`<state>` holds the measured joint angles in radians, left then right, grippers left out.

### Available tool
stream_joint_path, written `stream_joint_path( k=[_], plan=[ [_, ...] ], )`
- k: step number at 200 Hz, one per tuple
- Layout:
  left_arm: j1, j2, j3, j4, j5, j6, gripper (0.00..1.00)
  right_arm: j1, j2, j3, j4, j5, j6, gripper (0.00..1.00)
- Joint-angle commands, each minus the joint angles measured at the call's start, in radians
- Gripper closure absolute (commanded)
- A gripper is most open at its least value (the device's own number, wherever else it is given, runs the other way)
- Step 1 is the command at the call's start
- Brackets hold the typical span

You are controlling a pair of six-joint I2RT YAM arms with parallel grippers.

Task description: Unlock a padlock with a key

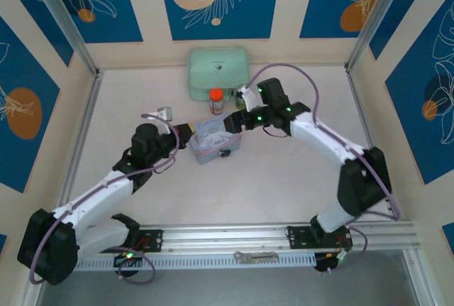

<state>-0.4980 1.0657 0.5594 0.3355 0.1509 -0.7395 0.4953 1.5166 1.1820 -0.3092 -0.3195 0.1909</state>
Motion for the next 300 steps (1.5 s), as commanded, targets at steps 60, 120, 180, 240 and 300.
stream_joint_path(
  k=[60, 120, 180, 240, 300],
  plan=[
    [-0.065, 0.127, 0.068, 0.309, 0.173, -0.138, 1.0, 0.017, -0.057, -0.251, 0.775, -0.377, 0.411, 0.39],
    [-0.069, 0.127, 0.063, 0.367, 0.199, -0.153, 1.0, 0.017, 0.012, -0.264, 0.846, -0.412, 0.459, 0.52],
    [-0.069, 0.138, 0.047, 0.421, 0.197, -0.179, 1.0, 0.019, 0.051, -0.245, 0.905, -0.474, 0.5, 0.64],
    [-0.076, 0.163, 0.042, 0.483, 0.194, -0.196, 1.0, 0.022, 0.065, -0.25, 0.96, -0.489, 0.542, 0.7],
    [-0.083, 0.178, 0.023, 0.533, 0.188, -0.228, 1.0, 0.022, 0.085, -0.228, 0.966, -0.501, 0.545, 0.87]
  ],
)
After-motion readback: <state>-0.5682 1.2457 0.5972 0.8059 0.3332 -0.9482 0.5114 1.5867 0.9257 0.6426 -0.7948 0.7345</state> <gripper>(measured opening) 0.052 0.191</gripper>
